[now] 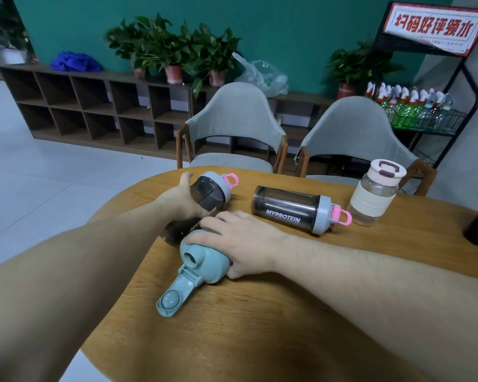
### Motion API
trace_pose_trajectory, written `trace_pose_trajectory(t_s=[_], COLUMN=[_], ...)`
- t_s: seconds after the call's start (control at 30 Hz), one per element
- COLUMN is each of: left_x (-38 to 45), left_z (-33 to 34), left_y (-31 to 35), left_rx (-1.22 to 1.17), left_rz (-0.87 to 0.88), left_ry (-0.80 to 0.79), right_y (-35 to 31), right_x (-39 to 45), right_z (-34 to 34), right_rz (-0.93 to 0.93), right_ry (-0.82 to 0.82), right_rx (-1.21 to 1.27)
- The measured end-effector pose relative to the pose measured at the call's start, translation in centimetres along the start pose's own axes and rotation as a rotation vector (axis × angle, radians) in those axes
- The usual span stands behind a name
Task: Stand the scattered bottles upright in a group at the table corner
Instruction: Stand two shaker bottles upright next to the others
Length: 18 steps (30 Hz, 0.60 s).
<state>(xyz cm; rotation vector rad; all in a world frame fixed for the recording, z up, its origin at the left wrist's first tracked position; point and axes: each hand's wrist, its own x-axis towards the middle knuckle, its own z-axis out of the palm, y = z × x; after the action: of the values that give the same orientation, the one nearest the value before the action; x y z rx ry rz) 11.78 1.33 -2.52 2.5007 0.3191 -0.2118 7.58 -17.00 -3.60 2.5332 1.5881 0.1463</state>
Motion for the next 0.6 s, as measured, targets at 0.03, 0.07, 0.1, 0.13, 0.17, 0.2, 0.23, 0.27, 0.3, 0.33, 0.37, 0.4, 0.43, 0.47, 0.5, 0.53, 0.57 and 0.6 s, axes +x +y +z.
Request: trace_pose_trajectory(t_s=[0.03,0.07,0.1,0.13,0.17,0.2,0.23,0.27,0.3,0.33,0.37,0.4,0.43,0.47,0.5,0.53,0.57,0.6], left_x=[-0.3,-0.9,-1.1,-1.5,-1.9,-2.4,-3.1,-3.8,-4.4,-5.0,-6.0,-7.0,-7.6,-8.2,-8.7,-9.6,-10.8,-12.0], left_z=[-0.2,-0.4,-0.6,-0.8,-1.1,-1.2,-1.3,-1.3,-1.3,-1.2,-1.1,-1.1,-0.9,-0.7,-0.4,0.0,0.5,1.0], left_y=[-0.2,-0.2,-0.5,-0.6,-0.6,-0.5,-0.2,0.1,0.3,0.6,1.1,1.7,2.1,2.5,2.9,3.7,4.8,5.9], left_rx=[-0.040,-0.088,-0.148,-0.211,-0.269,-0.323,-0.382,-0.441,-0.494,-0.530,-0.564,-0.586,-0.608,-0.633,-0.662,-0.683,-0.705,-0.731], left_rz=[-0.003,0.002,-0.004,-0.004,-0.002,0.014,0.030,0.044,0.056,0.074,0.092,0.112,0.130,0.153,0.173,0.200,0.217,0.236], left_ry=[0.018,0.045,0.064,0.086,0.105,0.117,0.126,0.142,0.163,0.179,0.182,0.183,0.178,0.166,0.159,0.145,0.139,0.133], right_y=[-0.2,-0.3,-0.4,-0.5,-0.6,-0.7,-0.9,-1.0,-1.1,-1.1,-1.2,-1.2,-1.2,-1.1,-1.0,-0.9,-0.7,-0.5], right_x=[-0.6,-1.4,-1.9,-2.5,-3.2,-4.2,-5.2,-6.2,-7.3,-8.4,-9.6,-10.8,-11.9,-13.0,-14.1,-15.3,-16.5,-17.7], right_z=[-0.1,-0.5,-0.7,-0.8,-1.1,-1.4,-1.8,-2.0,-2.5,-2.8,-3.2,-3.5,-3.8,-3.9,-4.0,-4.1,-4.2,-4.4], right_rz=[0.031,0.067,0.104,0.143,0.186,0.229,0.273,0.318,0.362,0.408,0.451,0.497,0.541,0.584,0.621,0.654,0.683,0.711], right_ry=[0.021,0.051,0.077,0.103,0.131,0.162,0.198,0.236,0.273,0.304,0.332,0.357,0.385,0.411,0.435,0.457,0.483,0.511], right_rx=[0.047,0.099,0.170,0.261,0.353,0.432,0.489,0.529,0.563,0.598,0.629,0.658,0.679,0.695,0.710,0.727,0.744,0.762])
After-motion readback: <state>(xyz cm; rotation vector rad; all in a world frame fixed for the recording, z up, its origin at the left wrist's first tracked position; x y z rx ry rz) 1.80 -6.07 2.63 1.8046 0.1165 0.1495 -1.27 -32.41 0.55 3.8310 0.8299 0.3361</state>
